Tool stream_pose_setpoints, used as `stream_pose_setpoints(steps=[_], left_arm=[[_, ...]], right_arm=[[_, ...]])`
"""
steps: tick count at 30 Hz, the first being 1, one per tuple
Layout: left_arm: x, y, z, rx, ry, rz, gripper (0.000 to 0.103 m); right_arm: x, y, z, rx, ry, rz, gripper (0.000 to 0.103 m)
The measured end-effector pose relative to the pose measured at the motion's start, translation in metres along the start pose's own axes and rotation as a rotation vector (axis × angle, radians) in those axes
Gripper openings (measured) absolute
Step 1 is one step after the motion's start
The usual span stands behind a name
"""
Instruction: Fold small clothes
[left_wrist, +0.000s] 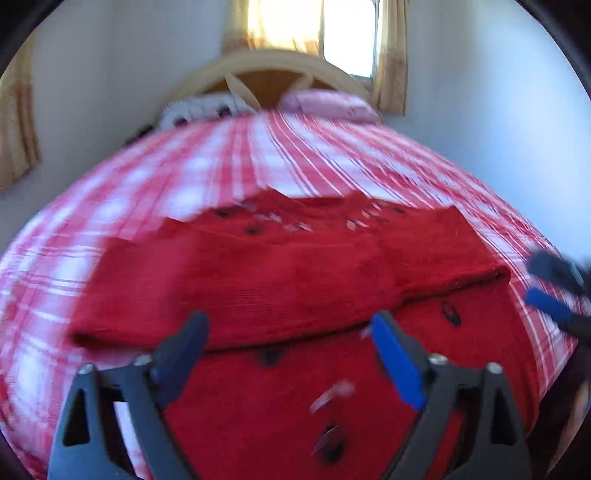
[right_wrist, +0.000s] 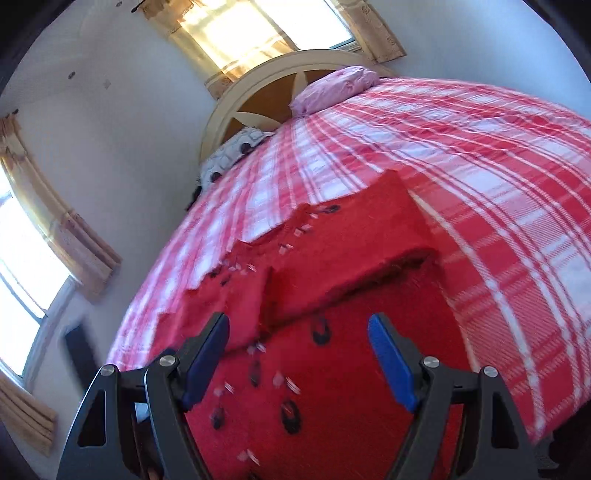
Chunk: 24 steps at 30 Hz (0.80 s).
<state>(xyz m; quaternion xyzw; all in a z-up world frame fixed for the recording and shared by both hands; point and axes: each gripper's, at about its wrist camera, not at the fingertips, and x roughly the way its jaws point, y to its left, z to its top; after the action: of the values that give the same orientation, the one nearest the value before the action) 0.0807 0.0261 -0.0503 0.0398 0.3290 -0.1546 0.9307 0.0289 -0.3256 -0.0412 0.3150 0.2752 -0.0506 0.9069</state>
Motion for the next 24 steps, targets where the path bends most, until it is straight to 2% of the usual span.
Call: stream_pose_setpoints(steps=[2,3,5,8,11,12,14,15,19,24], left_arm=[[-0.014,0.016,-0.005,-0.011,-0.025,0.075,0.098],[-0.02,0.026,-0.006,-0.026,-0.025,0.125,0.098],[-0.021,0.04,-0.004,-0.046,-0.014,0.179,0.098],[-0.023,0.06,-0.005,-0.093,-0.006,0.222,0.098],[-0.025,0.08,-0.011,-0.162,0.005,0.222,0.098],[-0.025,0.084,-0.012,-0.177,0.01,0.222,0.098],[-0.023,0.089,-0.015,-0.202,0.027,0.22,0.098],[-0.023,0.091,-0.017,-0.211,0.036,0.221,0.098],[-0.019,0.097,-0.022,-0.238,0.056,0.216,0.098],[-0.02,0.094,-0.023,-0.271,0.054,0.181,0.098]], right_arm=[[0.024,0.008,0.01,-0.015,0.047,0.078,0.078],[0.036,0.011,0.013,-0.025,0.074,0.093,0.078],[0.067,0.017,0.015,-0.038,0.134,0.088,0.078],[0.113,0.029,0.013,-0.089,0.2,0.082,0.078],[0.137,0.044,0.007,-0.179,0.187,0.039,0.078],[0.141,0.053,0.003,-0.242,0.173,0.014,0.073],[0.148,0.063,-0.002,-0.314,0.187,-0.004,0.042],[0.154,0.066,-0.005,-0.346,0.223,-0.02,0.019],[0.156,0.077,-0.004,-0.42,0.233,-0.072,0.008],[0.131,0.119,0.023,-0.499,0.161,0.001,0.008]])
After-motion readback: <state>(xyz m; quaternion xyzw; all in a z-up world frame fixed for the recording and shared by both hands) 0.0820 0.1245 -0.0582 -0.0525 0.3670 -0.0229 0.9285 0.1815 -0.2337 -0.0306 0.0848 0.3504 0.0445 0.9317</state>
